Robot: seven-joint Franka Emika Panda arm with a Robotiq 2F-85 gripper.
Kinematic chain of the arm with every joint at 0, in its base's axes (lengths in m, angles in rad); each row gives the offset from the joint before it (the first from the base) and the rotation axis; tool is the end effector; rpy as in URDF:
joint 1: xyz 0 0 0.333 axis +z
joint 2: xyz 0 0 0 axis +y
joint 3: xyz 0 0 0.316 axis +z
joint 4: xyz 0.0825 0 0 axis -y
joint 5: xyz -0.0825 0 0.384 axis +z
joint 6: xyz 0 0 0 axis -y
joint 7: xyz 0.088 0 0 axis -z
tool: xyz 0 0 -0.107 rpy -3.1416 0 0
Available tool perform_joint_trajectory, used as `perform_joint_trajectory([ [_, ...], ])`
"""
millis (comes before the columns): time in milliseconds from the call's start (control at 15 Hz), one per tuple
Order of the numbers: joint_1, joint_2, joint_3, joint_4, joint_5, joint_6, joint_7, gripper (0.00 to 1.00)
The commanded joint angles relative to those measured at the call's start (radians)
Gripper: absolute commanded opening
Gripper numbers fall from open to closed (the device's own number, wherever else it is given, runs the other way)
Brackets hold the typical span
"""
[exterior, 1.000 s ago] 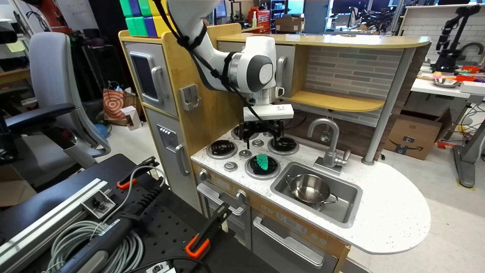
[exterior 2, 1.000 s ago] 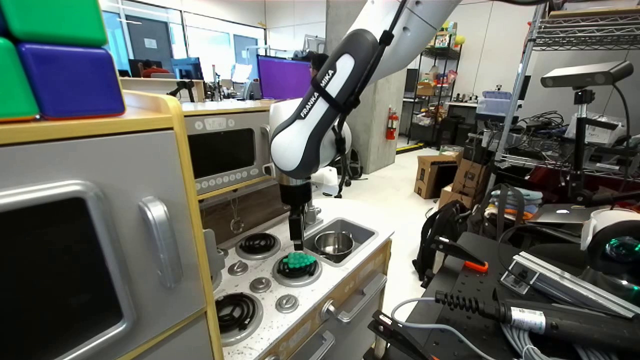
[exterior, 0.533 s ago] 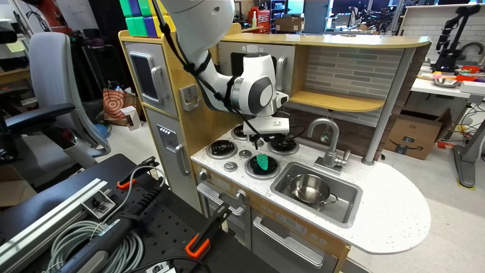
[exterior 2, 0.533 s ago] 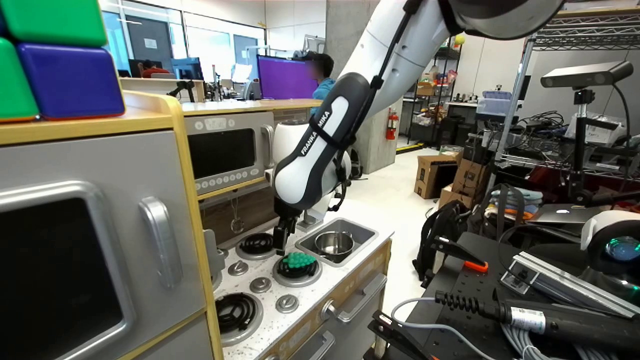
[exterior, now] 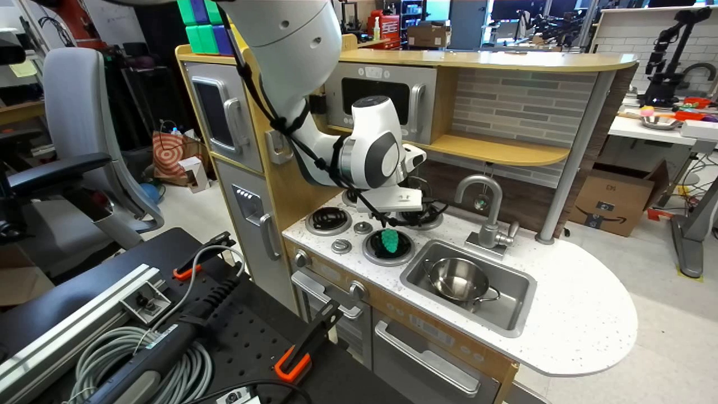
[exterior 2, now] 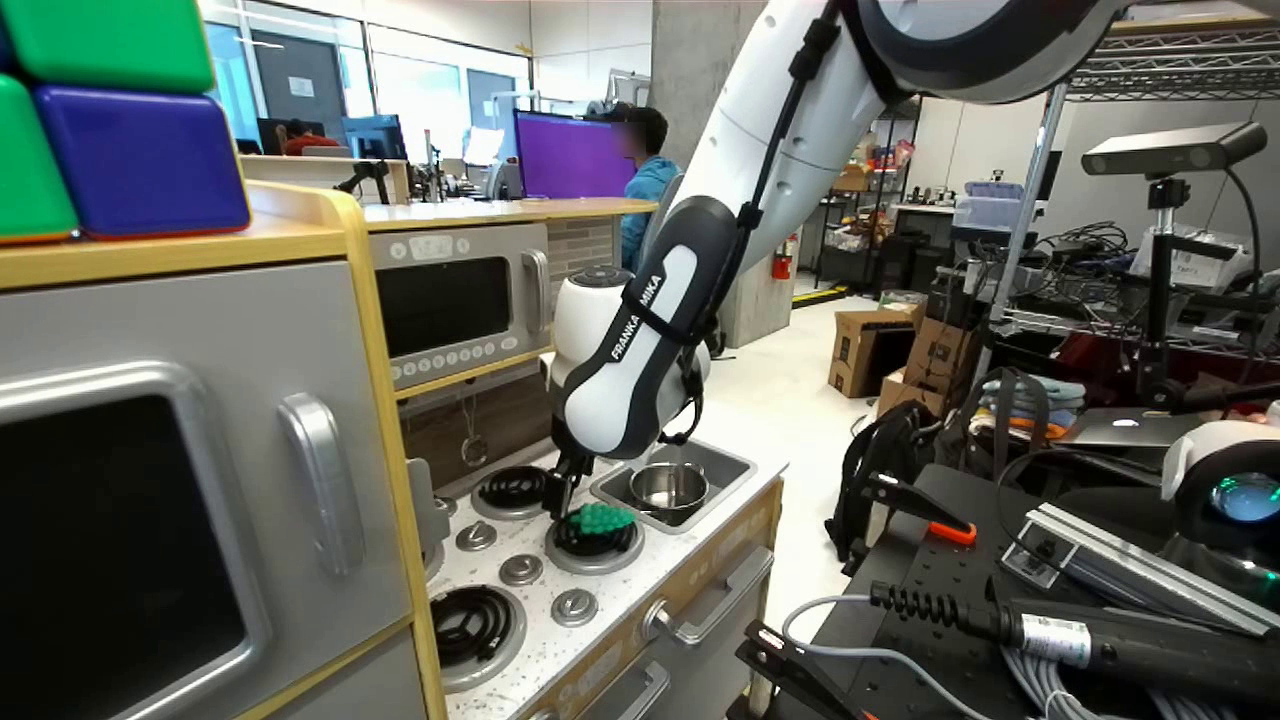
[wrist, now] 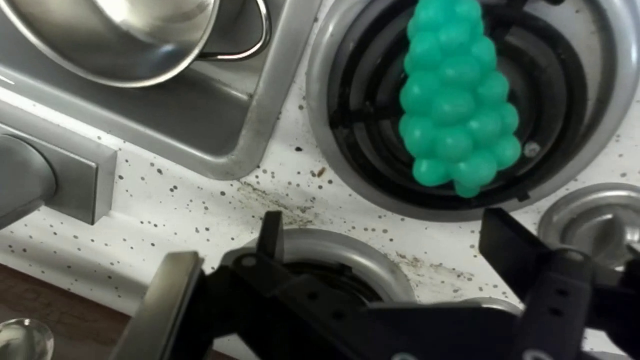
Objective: Put the green grapes inside the silver pot
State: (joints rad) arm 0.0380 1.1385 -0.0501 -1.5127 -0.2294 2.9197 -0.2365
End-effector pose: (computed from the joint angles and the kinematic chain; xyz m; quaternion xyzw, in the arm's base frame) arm 0.6870 0.0112 0.0100 0.9615 0.2337 0.1231 0.0763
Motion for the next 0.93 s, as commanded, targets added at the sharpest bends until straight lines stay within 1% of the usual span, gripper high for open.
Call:
perform_joint_trajectory([
  [0, -0.015, -0.03, 0.036, -0.027, 0.004, 0.035, 0.002, 1.0],
  [133, -0.034, -0.055, 0.075, -0.048, 0.005, 0.005, -0.023, 1.0],
  [333, -0.053, -0.087, 0.108, -0.09, 0.007, -0.024, -0.038, 1.0],
  [467, -0.053, -0.113, 0.095, -0.133, 0.012, -0.016, -0.015, 1.0],
  [533, -0.059, -0.125, 0.095, -0.149, 0.012, -0.034, -0.02, 1.0],
  [667, -0.063, -0.131, 0.079, -0.168, 0.011, -0.031, -0.012, 1.0],
  [733, -0.043, -0.077, 0.073, -0.105, 0.007, -0.004, -0.006, 1.0],
  [867, -0.054, -0.088, 0.071, -0.126, 0.007, -0.004, -0.006, 1.0],
])
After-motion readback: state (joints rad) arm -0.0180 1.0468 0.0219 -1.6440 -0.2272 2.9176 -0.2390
